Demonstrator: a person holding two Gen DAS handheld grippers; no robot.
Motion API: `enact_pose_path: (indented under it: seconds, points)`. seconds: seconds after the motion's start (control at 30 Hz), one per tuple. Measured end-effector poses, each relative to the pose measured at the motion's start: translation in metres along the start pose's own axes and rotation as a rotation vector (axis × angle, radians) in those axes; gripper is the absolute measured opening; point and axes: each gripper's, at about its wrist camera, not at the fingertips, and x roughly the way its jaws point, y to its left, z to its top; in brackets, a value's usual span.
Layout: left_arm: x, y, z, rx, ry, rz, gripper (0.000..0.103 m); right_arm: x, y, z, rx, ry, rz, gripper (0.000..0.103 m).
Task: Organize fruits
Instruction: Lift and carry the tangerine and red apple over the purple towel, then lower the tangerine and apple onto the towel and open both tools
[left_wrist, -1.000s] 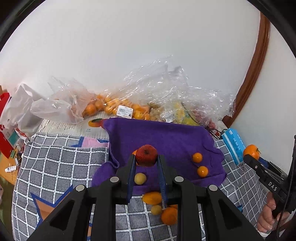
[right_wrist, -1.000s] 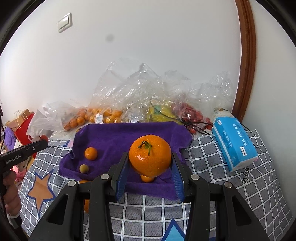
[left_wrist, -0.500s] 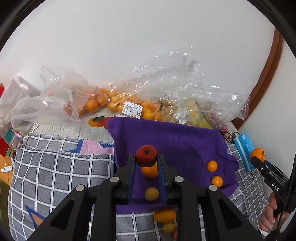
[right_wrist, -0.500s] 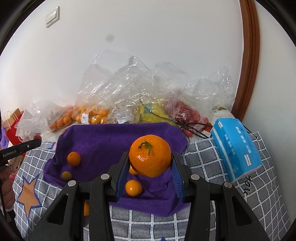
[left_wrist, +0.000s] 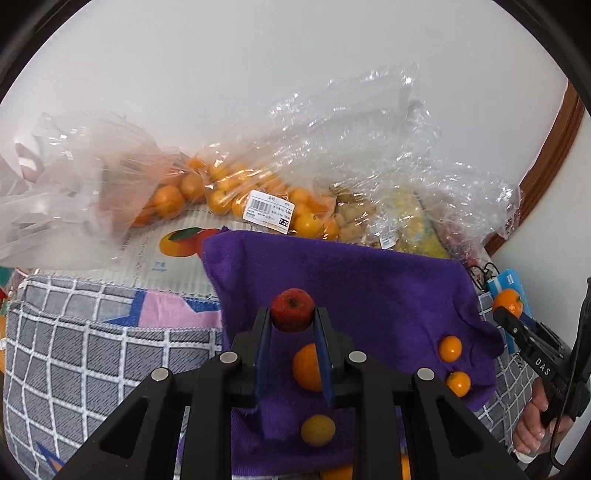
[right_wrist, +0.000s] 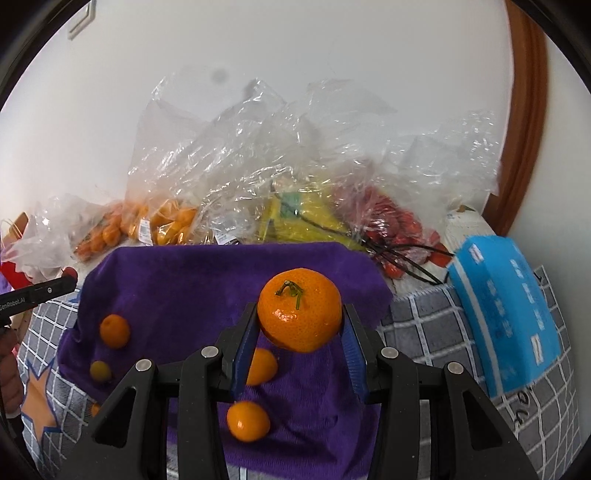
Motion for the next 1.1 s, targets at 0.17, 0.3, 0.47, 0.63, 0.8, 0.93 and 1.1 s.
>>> enact_pose_path:
  seconds: [0.17,0.3,0.47,0.63,0.8,0.93,1.1]
  points:
    - [0.021,0.003,0.002,-0.008,0.034,0.005,0.022,0.023,0.001,0.004,-0.006,0.031,0.018,0.044]
    - [0.034,0.007,0.004,-0.023,0.059,0.0,0.022,0.042,0.0,0.005,-0.007,0.061,0.026,0.044]
    - [0.048,0.005,0.004,-0.012,0.084,0.0,0.022,0.061,-0.002,-0.001,0.0,0.098,0.028,0.044]
    - [0.062,0.005,0.001,-0.018,0.113,-0.006,0.022,0.071,0.0,-0.007,-0.003,0.12,0.036,0.044]
    - [0.073,0.003,-0.002,-0.017,0.136,-0.015,0.022,0.077,0.0,-0.01,-0.009,0.135,0.037,0.044]
    - [0.075,0.001,-0.005,-0.013,0.144,-0.012,0.022,0.08,0.002,-0.012,-0.022,0.147,0.034,0.044]
    - [0.075,-0.001,-0.005,-0.015,0.147,-0.007,0.022,0.081,0.004,-0.013,-0.022,0.16,0.041,0.044]
